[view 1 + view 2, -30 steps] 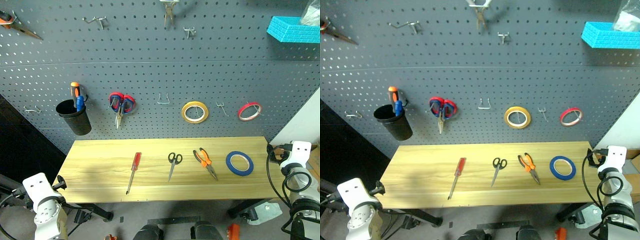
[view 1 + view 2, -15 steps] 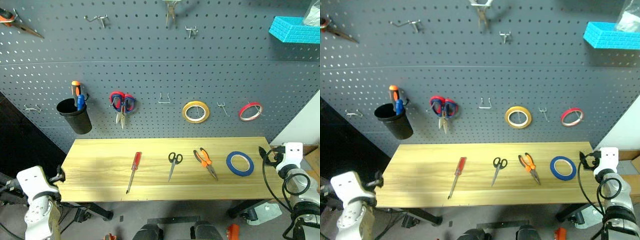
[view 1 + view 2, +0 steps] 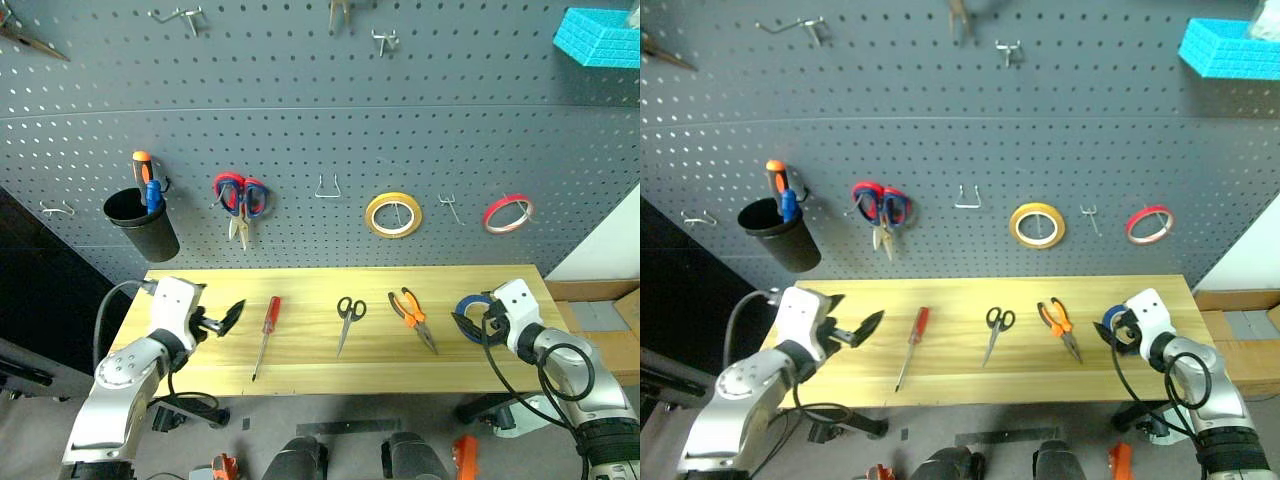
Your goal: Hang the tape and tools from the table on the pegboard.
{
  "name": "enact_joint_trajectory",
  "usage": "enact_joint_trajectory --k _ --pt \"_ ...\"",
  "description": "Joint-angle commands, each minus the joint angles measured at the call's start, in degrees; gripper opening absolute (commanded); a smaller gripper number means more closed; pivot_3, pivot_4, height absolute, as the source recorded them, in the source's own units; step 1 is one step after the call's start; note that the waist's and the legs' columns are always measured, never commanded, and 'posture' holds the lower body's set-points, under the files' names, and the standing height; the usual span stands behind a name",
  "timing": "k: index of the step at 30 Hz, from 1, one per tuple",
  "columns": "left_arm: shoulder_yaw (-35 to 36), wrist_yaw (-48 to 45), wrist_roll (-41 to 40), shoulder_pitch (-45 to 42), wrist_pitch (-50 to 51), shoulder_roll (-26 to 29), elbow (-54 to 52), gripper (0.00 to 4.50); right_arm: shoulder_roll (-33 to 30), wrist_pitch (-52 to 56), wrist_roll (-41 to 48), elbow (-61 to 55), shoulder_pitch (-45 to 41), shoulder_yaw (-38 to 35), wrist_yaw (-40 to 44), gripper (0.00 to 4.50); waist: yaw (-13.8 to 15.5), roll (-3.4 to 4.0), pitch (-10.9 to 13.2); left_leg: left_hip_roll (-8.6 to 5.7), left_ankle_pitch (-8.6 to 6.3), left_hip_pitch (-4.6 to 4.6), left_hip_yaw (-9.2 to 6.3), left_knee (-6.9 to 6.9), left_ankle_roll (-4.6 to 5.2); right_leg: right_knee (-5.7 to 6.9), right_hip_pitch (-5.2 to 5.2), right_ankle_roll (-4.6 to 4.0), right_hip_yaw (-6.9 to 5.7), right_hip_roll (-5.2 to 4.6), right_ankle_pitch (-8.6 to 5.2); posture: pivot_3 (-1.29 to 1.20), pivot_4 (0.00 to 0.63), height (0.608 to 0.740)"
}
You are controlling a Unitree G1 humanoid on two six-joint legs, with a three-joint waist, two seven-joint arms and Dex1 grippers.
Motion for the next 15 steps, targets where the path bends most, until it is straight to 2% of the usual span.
enact_joint_trajectory --k 1,5,9,15 --pt "-2.71 -6.27 -6.0 -4.51 1.88 -1.25 -4.58 4.48 -0.76 6.45 -1.76 -3.9 -1.67 1.07 -1.78 4.5 -0.02 -0.02 0.75 0.0 0.0 -0.02 0.0 0.02 0.0 0.0 0.0 -0.01 -0.02 0.0 0.01 -0.12 0.208 0.74" --pt "-6.34 -7.59 -4.89 -8.14 3.77 -1.1 -5.49 4.48 -0.22 12.49 -2.96 -4.84 -2.58 2.24 -3.29 4.5 -0.28 -0.15 1.85 0.01 0.01 -0.32 0.01 0.03 -0.02 -0.01 -0.07 -0.04 -0.03 0.0 0.03 -0.13 0.234 0.74" --pt "-11.22 -14.59 -8.23 -13.79 7.93 -0.58 -5.56 4.48 0.94 16.45 -3.67 -3.52 -4.19 2.85 -5.64 4.5 -0.98 -0.34 3.36 0.06 0.0 -0.39 0.01 0.0 -0.06 -0.02 -0.12 -0.05 -0.13 0.0 0.02 -0.14 0.257 0.74" --pt "-18.66 -23.04 -3.63 -18.89 2.99 2.12 -4.47 4.48 1.23 15.17 -6.65 1.55 -7.41 4.97 -7.18 4.5 -2.35 -0.53 5.4 0.07 0.12 -0.62 0.11 0.0 -0.27 -0.03 -0.36 -0.05 -0.06 0.0 0.02 -0.17 0.312 0.74"
